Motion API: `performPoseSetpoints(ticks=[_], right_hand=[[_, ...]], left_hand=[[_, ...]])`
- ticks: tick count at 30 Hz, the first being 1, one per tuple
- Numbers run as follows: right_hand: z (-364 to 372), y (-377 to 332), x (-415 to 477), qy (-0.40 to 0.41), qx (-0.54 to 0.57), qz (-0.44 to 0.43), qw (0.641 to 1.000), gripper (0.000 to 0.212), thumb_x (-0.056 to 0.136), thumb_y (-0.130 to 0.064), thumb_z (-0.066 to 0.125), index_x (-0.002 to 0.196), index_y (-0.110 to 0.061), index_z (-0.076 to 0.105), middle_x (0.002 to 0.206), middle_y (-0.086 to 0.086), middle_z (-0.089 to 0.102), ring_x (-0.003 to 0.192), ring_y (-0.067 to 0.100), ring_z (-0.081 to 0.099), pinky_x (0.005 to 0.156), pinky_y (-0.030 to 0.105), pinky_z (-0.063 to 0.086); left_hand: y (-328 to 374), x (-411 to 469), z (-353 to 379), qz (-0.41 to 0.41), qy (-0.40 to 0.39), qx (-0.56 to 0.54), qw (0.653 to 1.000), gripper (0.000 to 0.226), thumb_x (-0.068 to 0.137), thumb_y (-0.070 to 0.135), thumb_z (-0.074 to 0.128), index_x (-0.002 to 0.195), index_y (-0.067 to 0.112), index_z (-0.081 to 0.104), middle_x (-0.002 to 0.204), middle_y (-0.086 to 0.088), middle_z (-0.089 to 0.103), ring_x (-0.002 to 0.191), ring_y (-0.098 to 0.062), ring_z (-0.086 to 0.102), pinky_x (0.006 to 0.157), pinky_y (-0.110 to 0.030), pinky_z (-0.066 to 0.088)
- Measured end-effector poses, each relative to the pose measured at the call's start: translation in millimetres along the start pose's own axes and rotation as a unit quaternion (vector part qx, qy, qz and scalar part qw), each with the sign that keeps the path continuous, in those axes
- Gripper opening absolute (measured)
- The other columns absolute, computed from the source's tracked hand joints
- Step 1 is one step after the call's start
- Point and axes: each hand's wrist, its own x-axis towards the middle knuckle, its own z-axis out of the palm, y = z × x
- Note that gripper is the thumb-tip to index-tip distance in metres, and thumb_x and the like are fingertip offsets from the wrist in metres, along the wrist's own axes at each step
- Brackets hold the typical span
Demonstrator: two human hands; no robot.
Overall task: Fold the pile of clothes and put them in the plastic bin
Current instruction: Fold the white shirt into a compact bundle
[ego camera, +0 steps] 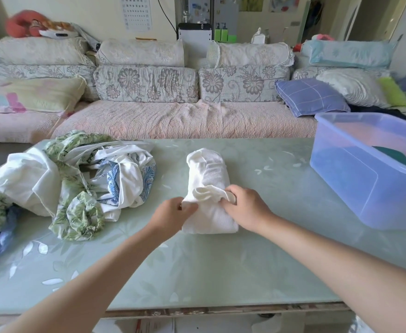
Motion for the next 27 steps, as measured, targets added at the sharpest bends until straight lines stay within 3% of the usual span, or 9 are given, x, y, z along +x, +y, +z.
performPoseSetpoints(ticks=[3,6,10,14,16,19,22,24,27], right_hand=[[6,-3,7,0.022,-0.120,-0.011,0.992,0.041,0.097,-0.046,0.053,0.133,-0.026,0.051,0.121,-0.006,0.066,0.108,0.022,0.062,0.081,0.032,0.044],[13,0,16,0.008,-0.196,0.012,0.980,0.051,0.101,-0.050,0.040,0.145,-0.024,0.033,0.123,0.002,0.066,0.110,0.028,0.063,0.082,0.036,0.045],[21,5,25,0.039,-0.269,0.033,0.962,0.056,0.102,-0.051,0.035,0.148,-0.020,0.026,0.121,0.007,0.065,0.105,0.030,0.065,0.077,0.038,0.047],[25,18,34,0.140,-0.302,-0.130,0.934,0.046,0.093,-0.036,0.050,0.134,-0.015,0.052,0.121,0.008,0.058,0.103,0.033,0.061,0.081,0.043,0.050],[26,24,37,0.091,-0.282,-0.234,0.926,0.048,0.093,-0.032,0.043,0.135,-0.013,0.056,0.139,0.008,0.053,0.122,0.029,0.054,0.097,0.043,0.046],[31,32,35,-0.117,-0.189,-0.181,0.958,0.065,0.102,-0.041,0.030,0.158,-0.010,0.019,0.167,0.001,0.007,0.153,0.012,0.007,0.123,0.036,0.015],[37,42,35,-0.164,-0.221,-0.159,0.948,0.084,0.089,-0.059,0.005,0.159,-0.013,0.003,0.163,-0.007,-0.018,0.151,0.005,-0.015,0.124,0.032,0.000],[34,42,35,-0.144,-0.243,-0.159,0.946,0.089,0.084,-0.061,0.002,0.159,-0.014,0.009,0.165,-0.004,-0.014,0.152,0.010,-0.012,0.125,0.034,0.001],[24,34,30,-0.053,-0.259,-0.211,0.941,0.081,0.087,-0.062,0.027,0.149,-0.014,0.043,0.159,0.005,0.031,0.146,0.023,0.028,0.117,0.042,0.030]], left_hand=[[0,6,8,-0.014,0.101,0.047,0.994,0.038,0.083,0.032,0.071,0.111,0.015,0.052,0.100,0.000,0.062,0.089,-0.021,0.060,0.068,-0.031,0.044],[1,12,12,0.207,0.214,0.188,0.936,0.050,0.074,0.012,0.074,0.119,0.014,0.051,0.113,-0.002,0.049,0.101,-0.022,0.050,0.086,-0.030,0.041],[10,19,20,0.419,0.135,0.343,0.830,0.031,0.082,0.023,0.066,0.113,0.024,0.065,0.125,0.002,0.058,0.116,-0.024,0.052,0.094,-0.034,0.038],[-15,26,35,0.309,-0.015,0.393,0.866,0.064,0.095,0.052,0.024,0.153,0.025,0.030,0.162,0.005,0.019,0.151,-0.020,0.008,0.122,-0.041,0.013],[-20,32,35,0.283,-0.060,0.362,0.886,0.073,0.092,0.059,0.016,0.157,0.027,0.009,0.164,0.008,0.000,0.151,-0.014,-0.009,0.123,-0.039,0.004],[-19,37,28,0.274,-0.107,0.308,0.905,0.086,0.089,0.069,0.030,0.156,0.029,-0.005,0.163,0.013,-0.010,0.148,-0.005,-0.017,0.123,-0.035,0.004],[-18,38,15,0.269,-0.153,0.324,0.894,0.116,0.073,0.083,0.047,0.156,0.025,-0.009,0.161,0.015,-0.018,0.145,0.002,-0.021,0.122,-0.025,-0.003],[-17,36,9,0.251,-0.160,0.358,0.885,0.126,0.064,0.086,0.052,0.156,0.025,-0.008,0.159,0.017,-0.020,0.144,0.005,-0.020,0.117,-0.016,-0.006],[-17,33,4,0.249,-0.128,0.383,0.881,0.114,0.070,0.077,0.055,0.157,0.026,0.002,0.162,0.018,-0.009,0.148,0.000,-0.004,0.121,-0.024,0.011]])
